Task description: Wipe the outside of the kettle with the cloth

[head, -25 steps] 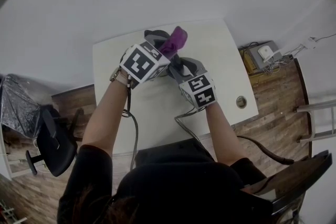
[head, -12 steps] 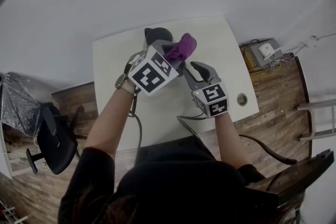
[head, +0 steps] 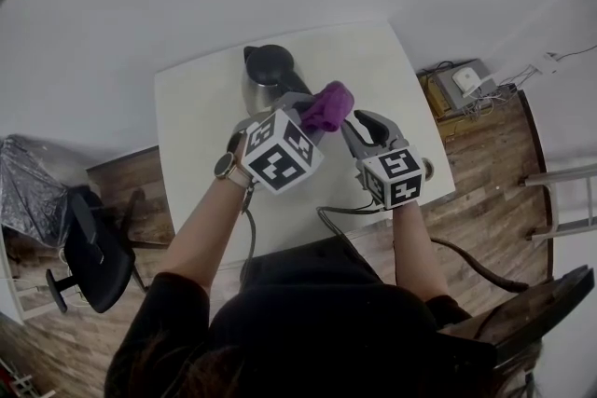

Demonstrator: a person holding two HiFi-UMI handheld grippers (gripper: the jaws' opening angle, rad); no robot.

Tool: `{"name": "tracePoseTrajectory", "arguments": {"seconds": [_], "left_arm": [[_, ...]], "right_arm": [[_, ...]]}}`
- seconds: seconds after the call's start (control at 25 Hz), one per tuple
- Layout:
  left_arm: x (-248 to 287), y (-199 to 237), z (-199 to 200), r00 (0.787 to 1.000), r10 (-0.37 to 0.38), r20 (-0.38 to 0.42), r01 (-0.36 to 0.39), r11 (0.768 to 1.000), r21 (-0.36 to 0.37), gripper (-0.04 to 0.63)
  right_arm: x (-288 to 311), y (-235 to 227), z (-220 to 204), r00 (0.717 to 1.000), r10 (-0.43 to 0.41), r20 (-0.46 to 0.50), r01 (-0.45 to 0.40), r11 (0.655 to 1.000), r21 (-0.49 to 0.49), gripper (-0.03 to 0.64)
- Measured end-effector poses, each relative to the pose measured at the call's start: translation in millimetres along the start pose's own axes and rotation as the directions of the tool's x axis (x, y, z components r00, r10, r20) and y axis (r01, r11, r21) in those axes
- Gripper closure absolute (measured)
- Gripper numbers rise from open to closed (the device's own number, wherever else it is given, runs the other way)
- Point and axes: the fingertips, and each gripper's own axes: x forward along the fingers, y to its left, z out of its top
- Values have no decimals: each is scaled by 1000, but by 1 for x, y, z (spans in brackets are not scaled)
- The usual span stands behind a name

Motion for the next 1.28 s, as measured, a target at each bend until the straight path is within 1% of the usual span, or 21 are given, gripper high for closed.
{"name": "tracePoseTrajectory", "arguments": {"seconds": [0.16, 0.28, 0.4, 0.48, 0.56, 0.68, 0.88, 0.96, 1.04, 1.12, 1.28], "left_arm": [[11, -17, -10, 999, -49, -20, 48, 998, -30, 497], [19, -24, -19, 998, -47, -41, 46, 999, -15, 497], [30, -34, -38, 995, -42, -88, 43, 999, 14, 497], [41, -40, -59, 990, -55, -133, 56, 998, 5, 497], [51, -45, -77, 984, -72, -166, 68, 997, -32, 497], [64, -42, -98, 977, -87, -196, 67, 992, -106, 497], [86, -38, -129, 953, -135, -273, 86, 979, -186, 495], [90, -34, -137, 948, -142, -284, 78, 971, -225, 495], [91, -30, -141, 949, -145, -280, 70, 963, -262, 495], [88, -26, -147, 946, -137, -293, 50, 957, -286, 495], [64, -9, -171, 929, -73, -363, -51, 945, -322, 495]], "right_arm": [[0, -1, 5, 1000, 5, -16, -5, 999, -40, 491], [-2, -10, 18, 1000, -13, 11, 14, 999, -50, 491], [-6, -18, 28, 999, -31, 33, 32, 998, -50, 491], [-8, -19, 30, 999, -33, 40, 35, 998, -46, 491], [-9, -20, 28, 999, -33, 38, 35, 998, -44, 491], [-10, -17, 23, 999, -25, 29, 26, 999, -46, 492], [-8, -12, 23, 1000, -9, 25, 11, 998, -57, 492], [-7, -10, 24, 1000, -3, 24, 4, 998, -63, 491], [-6, -9, 23, 1000, 3, 20, -1, 998, -68, 491], [-5, -9, 23, 1000, 7, 18, -6, 998, -68, 491], [-3, -6, 23, 1000, 25, 18, -24, 997, -74, 491]]}}
